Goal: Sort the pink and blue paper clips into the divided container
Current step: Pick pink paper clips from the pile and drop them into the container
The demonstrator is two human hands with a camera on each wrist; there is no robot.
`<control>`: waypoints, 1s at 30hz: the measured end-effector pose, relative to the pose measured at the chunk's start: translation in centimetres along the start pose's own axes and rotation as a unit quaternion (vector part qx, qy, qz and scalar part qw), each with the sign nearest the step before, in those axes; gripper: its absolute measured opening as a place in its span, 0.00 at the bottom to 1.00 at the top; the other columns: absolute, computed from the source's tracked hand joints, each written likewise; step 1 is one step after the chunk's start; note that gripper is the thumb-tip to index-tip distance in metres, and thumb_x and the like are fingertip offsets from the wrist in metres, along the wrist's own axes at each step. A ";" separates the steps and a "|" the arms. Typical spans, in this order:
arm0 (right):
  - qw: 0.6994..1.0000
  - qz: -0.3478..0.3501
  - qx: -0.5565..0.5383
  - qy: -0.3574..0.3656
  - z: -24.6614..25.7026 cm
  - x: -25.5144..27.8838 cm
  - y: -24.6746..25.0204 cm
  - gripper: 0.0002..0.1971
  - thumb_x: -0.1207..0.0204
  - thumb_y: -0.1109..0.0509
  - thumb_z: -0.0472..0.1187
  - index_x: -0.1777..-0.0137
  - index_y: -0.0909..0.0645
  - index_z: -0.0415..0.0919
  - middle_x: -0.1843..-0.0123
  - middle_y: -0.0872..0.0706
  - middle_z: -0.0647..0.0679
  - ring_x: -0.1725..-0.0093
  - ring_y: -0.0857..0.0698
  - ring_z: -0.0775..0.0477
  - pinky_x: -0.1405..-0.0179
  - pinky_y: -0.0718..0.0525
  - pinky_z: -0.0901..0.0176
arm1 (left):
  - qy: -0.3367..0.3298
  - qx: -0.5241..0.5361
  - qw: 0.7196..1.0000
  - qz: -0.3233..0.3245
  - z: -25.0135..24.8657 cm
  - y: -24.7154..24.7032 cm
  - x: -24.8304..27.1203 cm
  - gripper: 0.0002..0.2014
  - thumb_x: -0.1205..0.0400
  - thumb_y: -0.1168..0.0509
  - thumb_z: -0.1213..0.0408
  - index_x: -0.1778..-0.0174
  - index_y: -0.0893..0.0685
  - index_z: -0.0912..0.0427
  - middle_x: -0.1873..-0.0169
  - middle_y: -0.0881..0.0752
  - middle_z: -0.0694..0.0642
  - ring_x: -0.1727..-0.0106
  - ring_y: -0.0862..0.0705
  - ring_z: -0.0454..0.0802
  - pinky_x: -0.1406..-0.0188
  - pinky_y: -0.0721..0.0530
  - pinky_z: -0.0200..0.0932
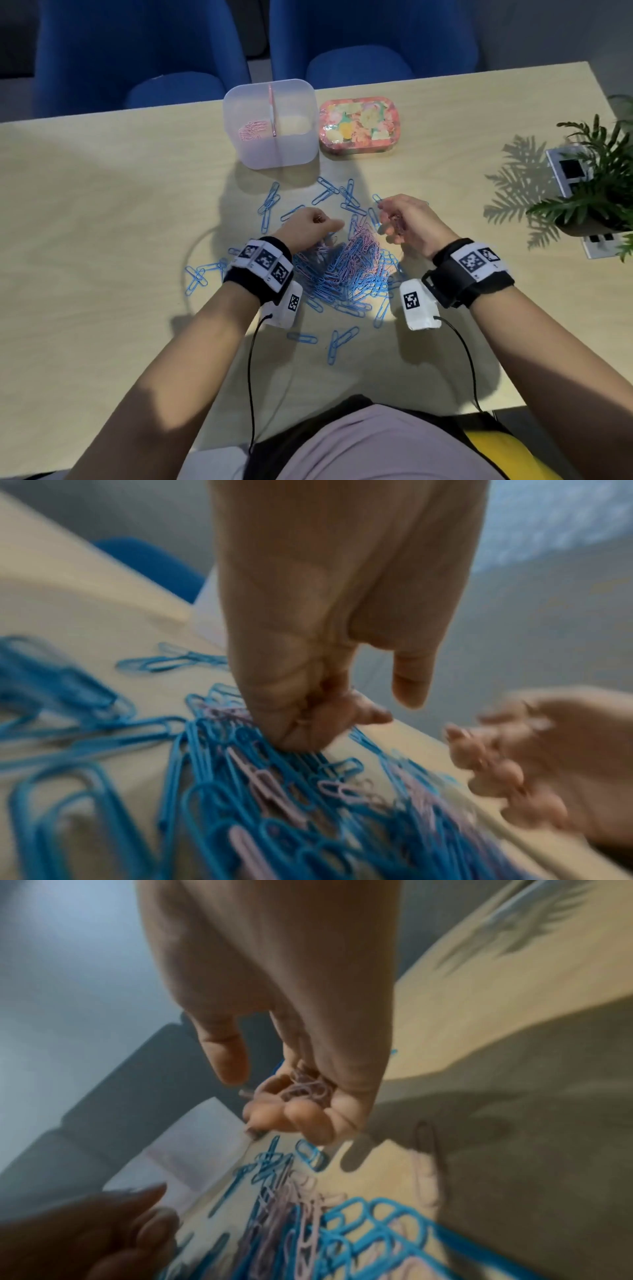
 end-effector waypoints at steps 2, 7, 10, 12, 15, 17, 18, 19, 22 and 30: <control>0.993 -0.001 0.106 0.059 0.6 -0.5 -0.7 0.08 0.24 0.35 0.36 0.64 0.26 0.45 0.78 0.26 0.49 0.81 0.30 0.51 0.80 0.35 0.65 | -0.040 -0.151 0.986 -0.053 -0.4 0.1 0.3 0.08 0.23 0.32 0.58 0.63 0.22 0.56 0.67 0.17 0.52 0.66 0.21 0.48 0.65 0.27 0.40; 0.742 0.026 0.619 0.256 2.2 0.4 -3.1 0.11 0.26 0.33 0.40 0.47 0.16 0.52 0.59 0.12 0.47 0.52 0.16 0.39 0.58 0.25 0.53 | -0.109 -0.338 0.928 -0.112 -0.9 -0.5 1.0 0.12 0.22 0.32 0.57 0.48 0.19 0.60 0.48 0.16 0.59 0.44 0.19 0.58 0.49 0.21 0.50; 0.685 0.046 0.669 0.286 2.3 0.7 -3.2 0.09 0.26 0.33 0.47 0.48 0.15 0.50 0.47 0.11 0.48 0.44 0.15 0.39 0.55 0.23 0.51 | -0.115 -0.376 0.912 -0.115 -0.8 -0.7 1.1 0.10 0.20 0.35 0.59 0.47 0.16 0.61 0.47 0.17 0.59 0.44 0.18 0.59 0.52 0.20 0.51; 0.670 0.037 0.685 0.283 1.6 1.0 -2.8 0.09 0.26 0.33 0.50 0.51 0.16 0.48 0.49 0.11 0.47 0.45 0.15 0.39 0.55 0.22 0.51 | -0.129 -0.398 0.901 -0.117 -0.9 -1.0 1.3 0.10 0.18 0.37 0.61 0.47 0.16 0.62 0.48 0.17 0.59 0.45 0.18 0.59 0.54 0.19 0.51; 0.725 -0.016 0.647 0.236 0.7 1.4 -1.4 0.13 0.24 0.33 0.51 0.42 0.16 0.51 0.43 0.11 0.45 0.40 0.16 0.38 0.51 0.22 0.51 | -0.152 -0.404 0.893 -0.126 -1.0 -1.4 1.5 0.12 0.16 0.41 0.62 0.47 0.16 0.65 0.50 0.17 0.61 0.47 0.18 0.60 0.54 0.18 0.52; 0.733 -0.031 0.636 0.240 0.2 1.7 -1.5 0.13 0.21 0.36 0.49 0.41 0.16 0.50 0.42 0.12 0.45 0.40 0.16 0.38 0.50 0.21 0.50 | -0.160 -0.408 0.890 -0.129 -1.1 -1.3 1.5 0.12 0.16 0.42 0.63 0.47 0.16 0.66 0.50 0.17 0.61 0.47 0.17 0.61 0.56 0.19 0.51; 0.722 -0.033 0.644 0.250 0.0 1.8 -1.8 0.12 0.20 0.38 0.48 0.43 0.16 0.49 0.42 0.12 0.45 0.41 0.15 0.37 0.50 0.21 0.50 | -0.161 -0.404 0.891 -0.133 -1.1 -1.1 1.4 0.13 0.15 0.43 0.64 0.47 0.16 0.66 0.50 0.17 0.61 0.48 0.17 0.61 0.57 0.21 0.51; 0.714 -0.036 0.649 0.260 0.0 1.7 -1.9 0.12 0.19 0.40 0.47 0.45 0.16 0.47 0.43 0.12 0.45 0.43 0.15 0.37 0.51 0.21 0.50 | -0.162 -0.390 0.896 -0.142 -1.1 -0.8 1.4 0.13 0.15 0.43 0.63 0.48 0.16 0.66 0.51 0.17 0.61 0.48 0.18 0.60 0.59 0.22 0.50; 0.762 -0.067 0.586 0.266 1.0 1.4 -1.4 0.10 0.21 0.38 0.44 0.49 0.15 0.45 0.53 0.11 0.45 0.51 0.14 0.40 0.56 0.23 0.52 | -0.141 -0.259 0.937 -0.188 -0.8 0.9 1.5 0.10 0.17 0.43 0.63 0.54 0.20 0.65 0.58 0.20 0.58 0.55 0.21 0.56 0.60 0.28 0.46; 0.988 0.090 -0.120 0.019 2.2 1.7 0.4 0.07 0.47 0.40 0.37 0.80 0.37 0.44 0.84 0.37 0.52 0.86 0.38 0.54 0.83 0.45 0.74 | -0.044 0.191 0.980 -0.014 -0.9 0.6 0.2 0.08 0.19 0.42 0.75 0.58 0.22 0.58 0.69 0.18 0.53 0.80 0.25 0.35 0.80 0.28 0.27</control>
Point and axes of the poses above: each hand's wrist, its own x-axis away from the middle knuckle, its own y-axis out of the back of the hand, z = x × y, the point moved 7 cm from there along -x, towards the middle knuckle
